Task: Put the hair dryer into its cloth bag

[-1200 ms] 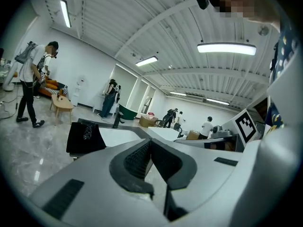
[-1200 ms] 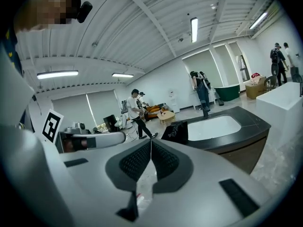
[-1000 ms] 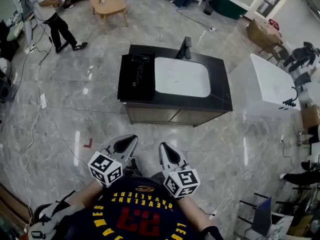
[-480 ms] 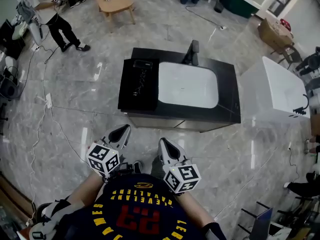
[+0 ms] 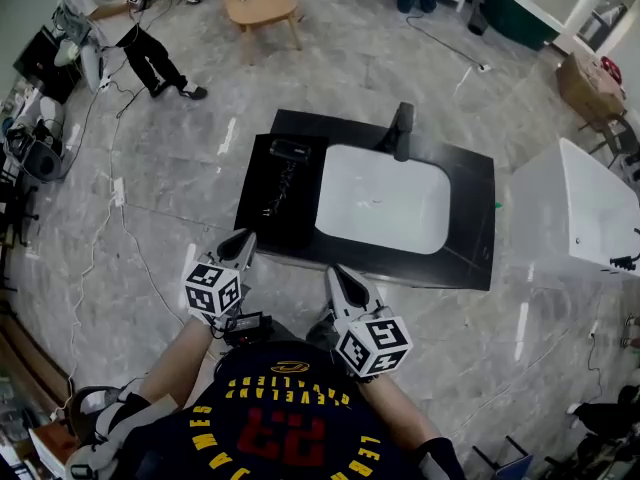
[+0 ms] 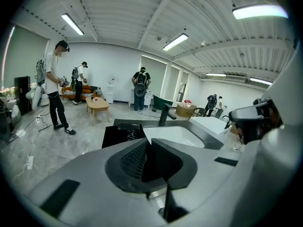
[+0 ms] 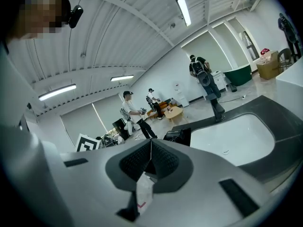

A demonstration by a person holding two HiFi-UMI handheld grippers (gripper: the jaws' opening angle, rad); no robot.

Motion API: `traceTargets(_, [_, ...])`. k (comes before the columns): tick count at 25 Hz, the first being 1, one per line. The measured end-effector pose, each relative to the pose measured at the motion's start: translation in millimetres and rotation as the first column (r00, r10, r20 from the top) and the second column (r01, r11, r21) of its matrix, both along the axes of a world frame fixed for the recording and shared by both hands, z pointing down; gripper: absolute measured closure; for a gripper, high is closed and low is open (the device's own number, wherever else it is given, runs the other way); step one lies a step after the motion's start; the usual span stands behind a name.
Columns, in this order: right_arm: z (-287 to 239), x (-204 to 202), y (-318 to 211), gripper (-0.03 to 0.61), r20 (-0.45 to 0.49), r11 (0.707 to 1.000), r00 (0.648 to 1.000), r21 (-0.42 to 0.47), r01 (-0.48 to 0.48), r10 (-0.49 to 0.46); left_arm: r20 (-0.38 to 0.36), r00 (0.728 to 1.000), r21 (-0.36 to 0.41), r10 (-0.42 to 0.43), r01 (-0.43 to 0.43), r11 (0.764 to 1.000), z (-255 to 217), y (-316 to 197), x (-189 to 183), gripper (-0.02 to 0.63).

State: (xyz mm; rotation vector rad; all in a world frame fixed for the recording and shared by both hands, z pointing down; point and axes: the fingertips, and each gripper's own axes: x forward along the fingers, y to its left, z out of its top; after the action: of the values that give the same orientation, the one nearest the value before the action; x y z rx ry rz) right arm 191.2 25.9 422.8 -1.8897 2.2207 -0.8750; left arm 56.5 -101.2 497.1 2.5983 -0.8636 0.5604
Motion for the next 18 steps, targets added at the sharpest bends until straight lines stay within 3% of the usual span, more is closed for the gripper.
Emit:
traceTargets(5, [10,22,-15,0.569,0.012,0.999,1.0,-0.032,0.0,0.001,0.088,0.996,-0.01,-0.03,0.031,0.999,28,-42,19,0.559])
traceTargets(9, [13,41,-22,0.569,-0.001,0.996,0.998,-0.054,-0.066,0.066,0.149,0.988,-0.048,-0.028,0.035,0.998,63,-81,34,0.507])
traceTargets(13, [16,51,-21,0.569,-0.005,0.983,0.986,-0.081,-0.165,0.165,0.228,0.972,-0.122,0.055,-0.027,0.992,103,-113,56,0.427])
traceTargets(18, [23,64,-9,0.569,-0.008,0.954,0.959,-0.106,-0.281,0.282,0.336,0.929,-0.203,0.154,-0.088,0.975,151,-139,84,0.37])
